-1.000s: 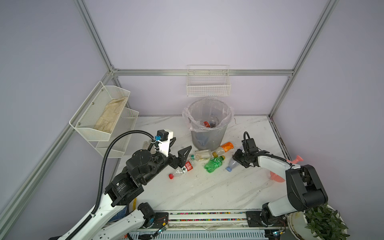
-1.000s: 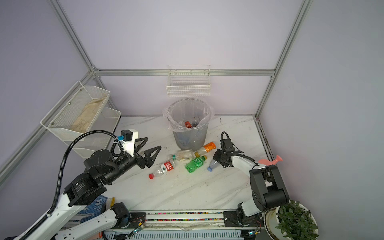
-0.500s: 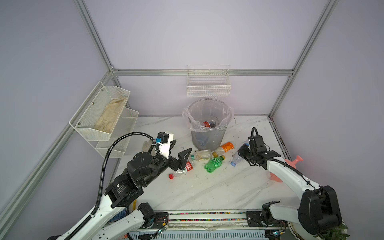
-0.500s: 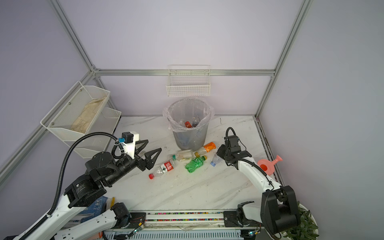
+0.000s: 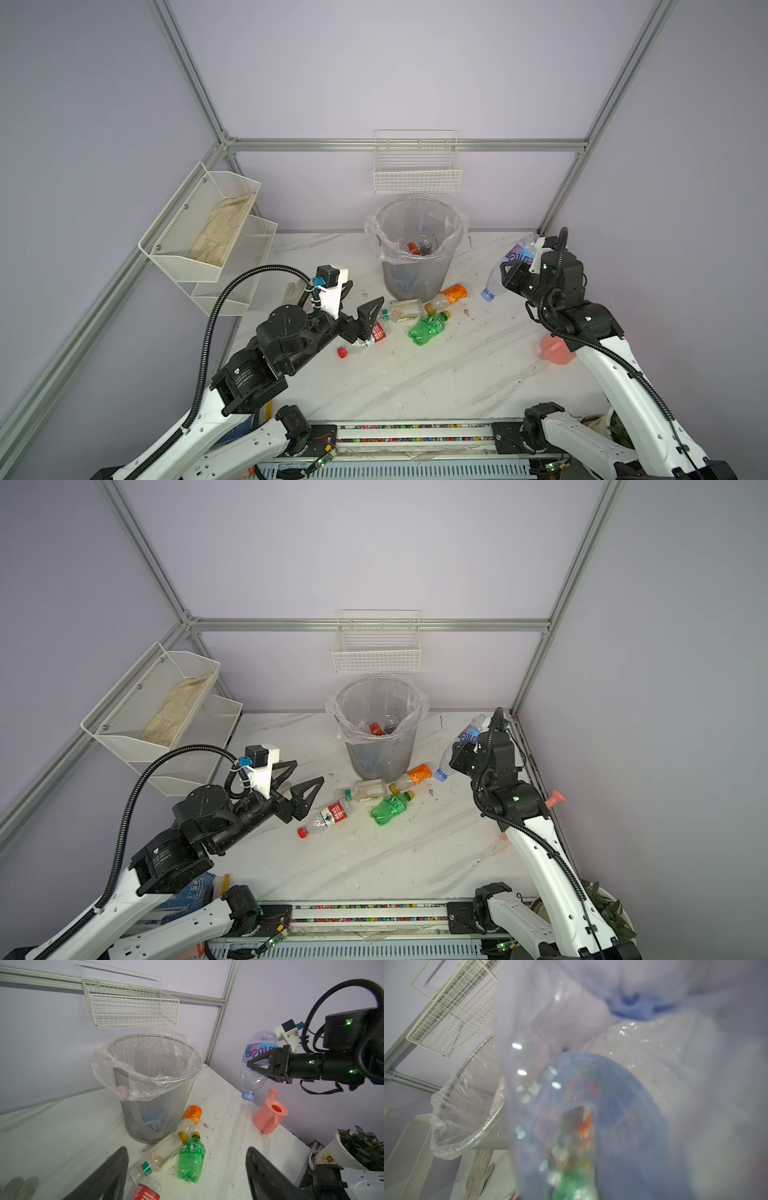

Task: Throw the plastic bottles in the bin
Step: 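Lift the Ganten bottle up off the table with the right gripper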

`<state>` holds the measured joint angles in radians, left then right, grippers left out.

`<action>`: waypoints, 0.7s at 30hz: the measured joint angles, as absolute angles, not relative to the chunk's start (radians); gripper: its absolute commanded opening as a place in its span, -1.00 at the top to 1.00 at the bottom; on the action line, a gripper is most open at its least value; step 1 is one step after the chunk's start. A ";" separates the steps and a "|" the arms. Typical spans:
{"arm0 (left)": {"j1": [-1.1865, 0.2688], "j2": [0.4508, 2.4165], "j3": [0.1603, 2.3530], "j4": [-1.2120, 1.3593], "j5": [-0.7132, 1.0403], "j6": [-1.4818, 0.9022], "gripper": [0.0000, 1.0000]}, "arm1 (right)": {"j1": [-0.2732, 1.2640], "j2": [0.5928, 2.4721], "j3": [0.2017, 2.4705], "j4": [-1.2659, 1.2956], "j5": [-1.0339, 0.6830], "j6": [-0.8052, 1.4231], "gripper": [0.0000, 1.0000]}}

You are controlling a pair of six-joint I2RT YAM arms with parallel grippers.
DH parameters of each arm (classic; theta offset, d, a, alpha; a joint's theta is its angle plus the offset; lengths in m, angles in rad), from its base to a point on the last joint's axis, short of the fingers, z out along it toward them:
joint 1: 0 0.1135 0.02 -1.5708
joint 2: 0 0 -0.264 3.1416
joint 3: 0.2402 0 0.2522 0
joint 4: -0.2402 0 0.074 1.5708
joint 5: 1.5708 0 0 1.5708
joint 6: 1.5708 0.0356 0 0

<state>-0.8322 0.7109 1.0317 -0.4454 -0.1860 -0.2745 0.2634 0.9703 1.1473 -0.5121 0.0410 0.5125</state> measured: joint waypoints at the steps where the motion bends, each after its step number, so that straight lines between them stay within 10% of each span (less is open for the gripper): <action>1: -0.833 0.711 1.032 -0.446 -0.187 -0.274 -0.72 | 0.263 0.965 1.167 -0.517 0.042 0.502 0.39; 21: -0.852 0.723 1.032 -0.467 -0.216 -0.271 -0.72 | 0.263 0.923 1.353 -0.561 -0.017 0.358 0.42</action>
